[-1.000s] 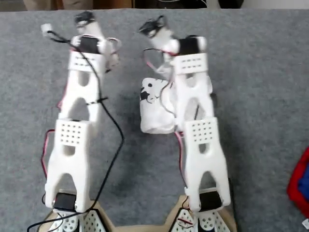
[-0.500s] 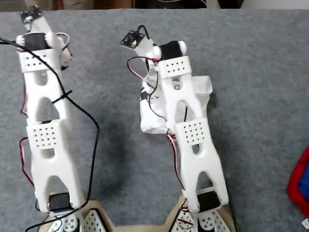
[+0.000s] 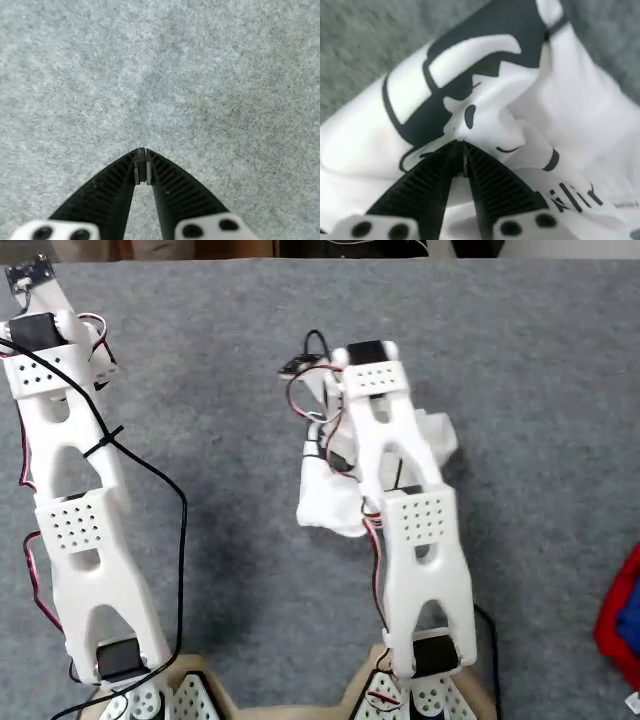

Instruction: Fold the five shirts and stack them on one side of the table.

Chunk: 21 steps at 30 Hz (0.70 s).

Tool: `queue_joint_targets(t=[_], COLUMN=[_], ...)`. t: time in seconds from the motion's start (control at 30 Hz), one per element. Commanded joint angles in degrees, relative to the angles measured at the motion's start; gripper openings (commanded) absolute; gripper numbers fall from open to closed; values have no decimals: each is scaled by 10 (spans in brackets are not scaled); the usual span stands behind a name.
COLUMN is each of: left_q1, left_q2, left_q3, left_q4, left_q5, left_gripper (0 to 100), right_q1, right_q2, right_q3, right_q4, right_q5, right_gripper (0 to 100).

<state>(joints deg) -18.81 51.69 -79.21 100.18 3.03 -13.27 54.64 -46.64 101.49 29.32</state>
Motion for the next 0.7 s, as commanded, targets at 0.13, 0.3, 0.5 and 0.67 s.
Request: queue_joint_targets(t=[0.13,0.3,0.5,0.67], left_q1=[-7,9,61,114], left_q2=[-41,-42,-44,-73], left_q3=[0,47,113,135], left_q4=[7,7,7,7], left_q5=[-4,-4,-3,-3], left_gripper=[20,19,19,19], right_q1=[43,39,52,67], right_q2=[-153,-207,-240,-262], right_q3=[109,148,160,198], right_q4=[7,5,6,6], right_q5=[53,68,76,84], right_gripper=[6,6,6,6])
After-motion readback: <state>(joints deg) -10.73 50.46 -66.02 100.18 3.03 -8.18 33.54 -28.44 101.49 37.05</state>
